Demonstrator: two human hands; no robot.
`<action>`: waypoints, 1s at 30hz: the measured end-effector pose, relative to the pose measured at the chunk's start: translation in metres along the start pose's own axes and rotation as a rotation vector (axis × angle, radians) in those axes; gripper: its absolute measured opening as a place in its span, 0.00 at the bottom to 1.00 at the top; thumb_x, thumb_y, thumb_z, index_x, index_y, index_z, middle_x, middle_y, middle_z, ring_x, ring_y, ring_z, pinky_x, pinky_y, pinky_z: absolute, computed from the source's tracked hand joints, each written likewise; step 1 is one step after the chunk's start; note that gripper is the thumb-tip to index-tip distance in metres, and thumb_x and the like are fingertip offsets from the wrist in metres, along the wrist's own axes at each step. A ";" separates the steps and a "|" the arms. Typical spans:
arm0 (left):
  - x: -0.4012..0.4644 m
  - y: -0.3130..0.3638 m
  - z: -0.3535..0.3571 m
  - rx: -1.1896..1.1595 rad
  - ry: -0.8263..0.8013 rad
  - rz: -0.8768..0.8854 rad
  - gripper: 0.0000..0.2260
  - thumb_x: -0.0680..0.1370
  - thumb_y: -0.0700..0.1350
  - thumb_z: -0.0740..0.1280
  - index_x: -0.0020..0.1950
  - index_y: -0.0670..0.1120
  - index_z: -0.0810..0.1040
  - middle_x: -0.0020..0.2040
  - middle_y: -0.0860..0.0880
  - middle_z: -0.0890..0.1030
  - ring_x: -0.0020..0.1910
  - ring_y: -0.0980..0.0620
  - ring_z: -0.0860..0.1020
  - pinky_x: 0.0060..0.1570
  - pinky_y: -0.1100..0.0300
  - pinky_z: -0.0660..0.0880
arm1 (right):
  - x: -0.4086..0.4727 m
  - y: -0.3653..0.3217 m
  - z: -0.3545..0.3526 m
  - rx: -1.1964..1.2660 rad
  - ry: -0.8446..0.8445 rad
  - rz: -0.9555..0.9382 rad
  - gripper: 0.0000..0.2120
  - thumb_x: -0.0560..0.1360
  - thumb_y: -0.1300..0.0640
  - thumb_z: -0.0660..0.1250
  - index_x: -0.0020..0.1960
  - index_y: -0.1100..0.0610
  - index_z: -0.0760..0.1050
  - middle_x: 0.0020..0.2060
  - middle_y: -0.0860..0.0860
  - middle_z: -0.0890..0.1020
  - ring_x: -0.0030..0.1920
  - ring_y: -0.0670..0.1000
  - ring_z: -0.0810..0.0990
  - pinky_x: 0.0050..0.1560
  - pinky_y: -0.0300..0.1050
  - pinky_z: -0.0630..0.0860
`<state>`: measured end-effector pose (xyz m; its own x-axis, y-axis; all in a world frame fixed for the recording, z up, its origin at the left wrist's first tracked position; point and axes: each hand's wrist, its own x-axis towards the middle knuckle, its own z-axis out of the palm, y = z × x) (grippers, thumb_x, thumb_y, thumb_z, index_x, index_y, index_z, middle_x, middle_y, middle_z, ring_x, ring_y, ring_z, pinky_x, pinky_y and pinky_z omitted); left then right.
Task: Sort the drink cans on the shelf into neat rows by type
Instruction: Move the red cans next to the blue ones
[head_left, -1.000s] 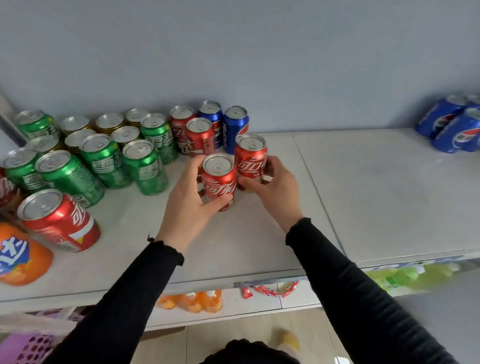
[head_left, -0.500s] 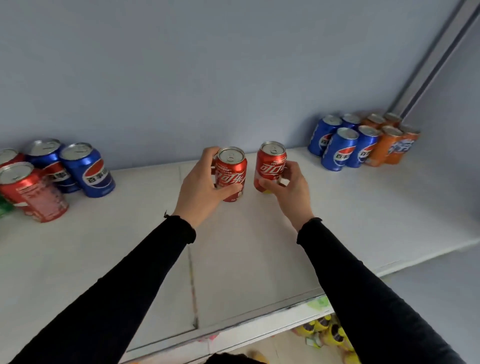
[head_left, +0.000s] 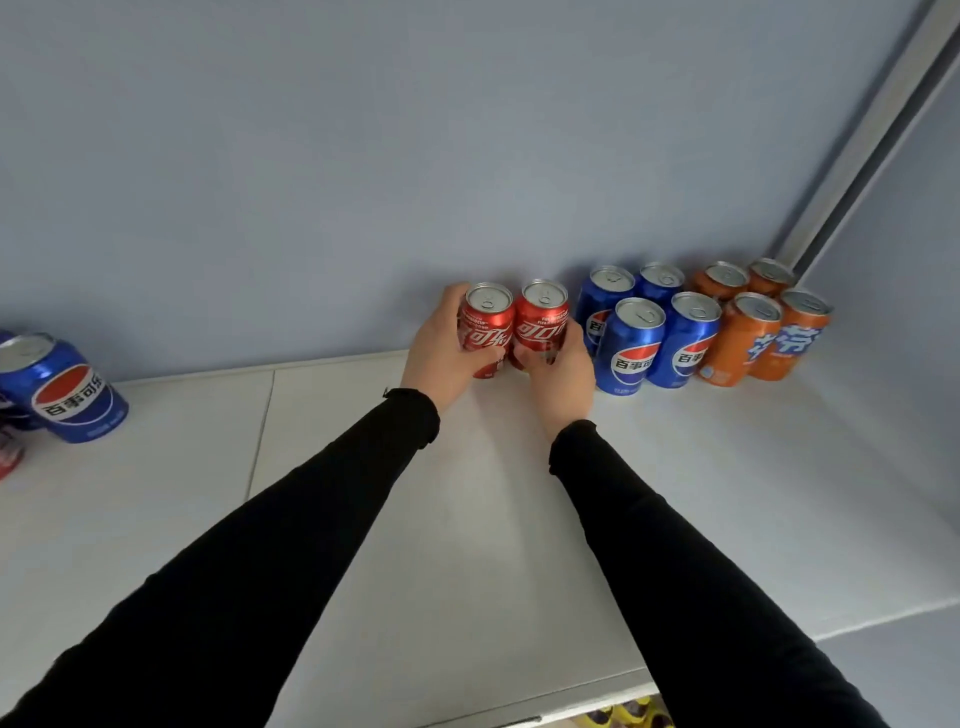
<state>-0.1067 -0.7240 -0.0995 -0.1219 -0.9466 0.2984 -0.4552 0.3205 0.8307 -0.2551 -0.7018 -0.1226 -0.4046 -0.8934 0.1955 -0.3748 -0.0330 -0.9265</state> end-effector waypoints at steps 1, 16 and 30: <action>0.003 0.001 0.003 -0.002 0.006 0.002 0.30 0.69 0.45 0.78 0.67 0.55 0.69 0.58 0.58 0.79 0.56 0.59 0.79 0.58 0.56 0.78 | 0.002 0.002 0.000 0.015 0.012 0.002 0.27 0.76 0.52 0.72 0.72 0.55 0.67 0.64 0.52 0.79 0.63 0.51 0.79 0.63 0.47 0.75; -0.033 -0.007 -0.024 0.408 -0.067 -0.013 0.34 0.78 0.49 0.71 0.80 0.48 0.59 0.75 0.47 0.70 0.72 0.49 0.69 0.70 0.52 0.68 | -0.036 0.003 -0.021 -0.135 -0.078 -0.089 0.38 0.75 0.54 0.72 0.79 0.54 0.57 0.76 0.53 0.66 0.75 0.53 0.64 0.75 0.53 0.63; -0.194 -0.053 -0.220 0.884 0.125 -0.193 0.23 0.79 0.53 0.68 0.73 0.50 0.72 0.72 0.50 0.72 0.71 0.50 0.67 0.66 0.55 0.70 | -0.153 -0.063 0.101 -0.491 -0.561 -0.654 0.24 0.78 0.50 0.68 0.72 0.55 0.71 0.73 0.54 0.70 0.72 0.57 0.64 0.72 0.49 0.66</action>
<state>0.1356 -0.5500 -0.0981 0.0991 -0.9539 0.2834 -0.9739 -0.0346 0.2241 -0.0849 -0.6084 -0.1265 0.4111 -0.8524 0.3230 -0.7388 -0.5192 -0.4297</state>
